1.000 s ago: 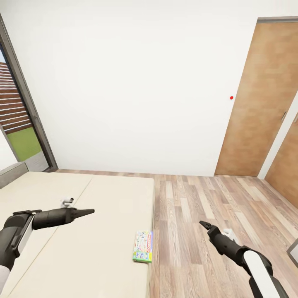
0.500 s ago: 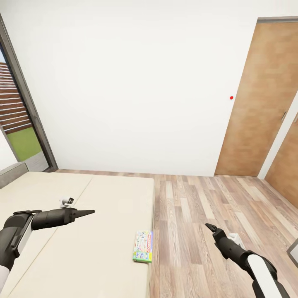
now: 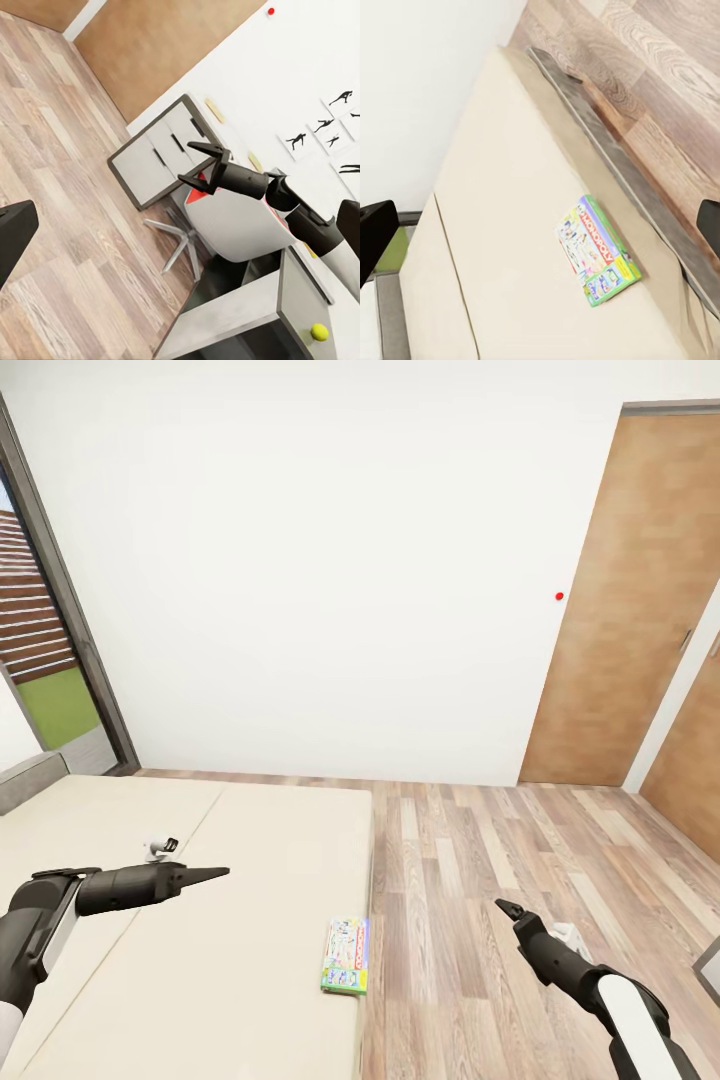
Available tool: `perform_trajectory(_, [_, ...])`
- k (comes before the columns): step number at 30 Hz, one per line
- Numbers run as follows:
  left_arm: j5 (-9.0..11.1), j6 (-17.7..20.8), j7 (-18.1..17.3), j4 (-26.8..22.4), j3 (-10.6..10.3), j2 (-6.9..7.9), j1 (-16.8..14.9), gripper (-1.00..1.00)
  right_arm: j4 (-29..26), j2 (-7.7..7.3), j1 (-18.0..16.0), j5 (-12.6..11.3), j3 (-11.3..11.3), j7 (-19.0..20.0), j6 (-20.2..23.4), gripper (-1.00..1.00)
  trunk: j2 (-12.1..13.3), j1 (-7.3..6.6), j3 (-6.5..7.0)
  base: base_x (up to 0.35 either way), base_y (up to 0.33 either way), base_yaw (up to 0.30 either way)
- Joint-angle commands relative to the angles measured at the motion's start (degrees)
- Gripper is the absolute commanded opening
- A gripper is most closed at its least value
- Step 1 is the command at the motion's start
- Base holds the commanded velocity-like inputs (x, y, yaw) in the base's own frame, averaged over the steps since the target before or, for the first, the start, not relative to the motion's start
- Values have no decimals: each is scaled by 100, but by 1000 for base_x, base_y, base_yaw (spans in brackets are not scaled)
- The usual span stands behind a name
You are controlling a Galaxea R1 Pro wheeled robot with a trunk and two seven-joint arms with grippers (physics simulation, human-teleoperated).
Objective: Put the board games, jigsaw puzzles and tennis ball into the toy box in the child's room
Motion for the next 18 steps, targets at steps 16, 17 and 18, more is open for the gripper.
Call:
perform_trajectory(16, [5, 41, -21, -1, 14, 2, -7, 100, -9, 1, -5, -52, 18, 112, 19, 100, -14, 4, -14, 0, 0, 0])
perform_trajectory(17, [5, 16, -21, -1, 15, 2, -5, 100, -9, 1, -5, -52, 21, 112, 20, 100, -14, 4, -14, 0, 0, 0])
perform_trajectory(18, [5, -6, -21, -1, 15, 2, -5, 100, -9, 1, -5, -52, 22, 113, 19, 100, -14, 4, -14, 0, 0, 0])
